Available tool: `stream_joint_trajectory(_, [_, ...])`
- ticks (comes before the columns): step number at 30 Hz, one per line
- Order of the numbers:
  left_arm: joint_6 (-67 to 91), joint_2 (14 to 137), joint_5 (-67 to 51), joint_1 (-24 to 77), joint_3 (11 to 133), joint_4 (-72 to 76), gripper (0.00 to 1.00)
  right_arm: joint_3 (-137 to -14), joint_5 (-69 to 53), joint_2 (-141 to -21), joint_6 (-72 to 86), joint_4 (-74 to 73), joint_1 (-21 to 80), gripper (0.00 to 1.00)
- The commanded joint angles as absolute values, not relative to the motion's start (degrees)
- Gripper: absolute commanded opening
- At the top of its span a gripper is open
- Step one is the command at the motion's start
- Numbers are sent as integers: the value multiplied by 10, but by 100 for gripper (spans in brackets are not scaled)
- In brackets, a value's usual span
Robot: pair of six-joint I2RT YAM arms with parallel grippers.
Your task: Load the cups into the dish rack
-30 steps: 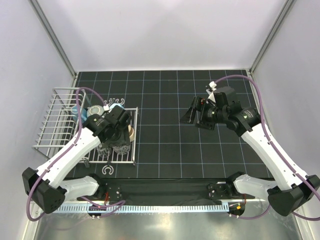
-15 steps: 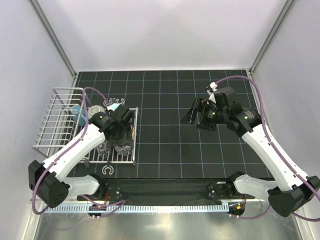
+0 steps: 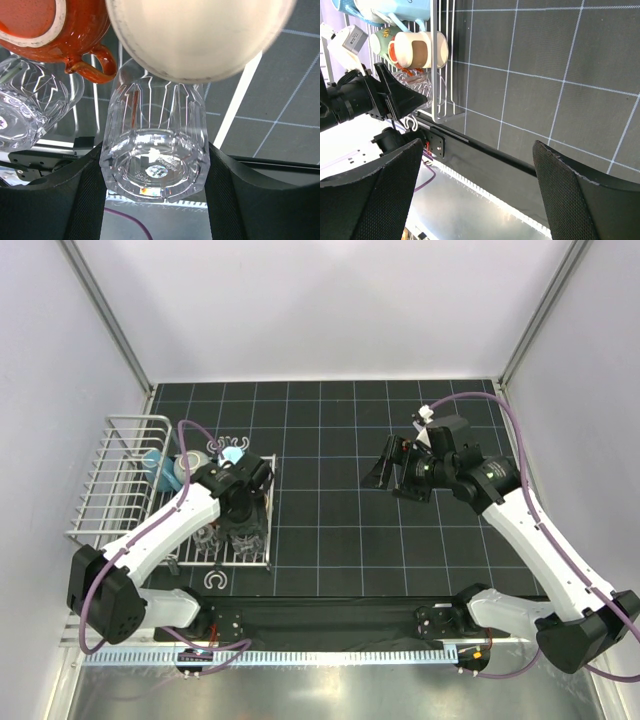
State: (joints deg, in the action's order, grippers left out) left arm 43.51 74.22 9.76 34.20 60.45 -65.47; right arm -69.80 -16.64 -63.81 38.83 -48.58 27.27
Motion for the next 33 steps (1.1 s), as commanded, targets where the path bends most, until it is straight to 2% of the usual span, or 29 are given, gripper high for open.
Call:
stream_joint_trajectory(1, [445,744,83,331,596,-633,8,-693,-164,-639,377,-466,274,90])
stream_joint_trajectory(2, [446,745,83,330,595,-633,16,-688,-164,-638,377,-465,274,90])
stream_joint_trajectory(7, [446,748,84,328,596,-634,41,-681,-175,-643,378,-454,274,90])
stream_joint_trajectory(10, [451,742,84,327,599,-639,52,-686,-178,-647,374,-452,274,90])
stream_joint_trajectory(23, [457,714,102,327,628,-678,80,-686,-192,-649,371,-449,274,90])
stream_joint_trajectory(33, [469,680,116,327,695,-736,89,-666,-194,-637,378,-450,274,90])
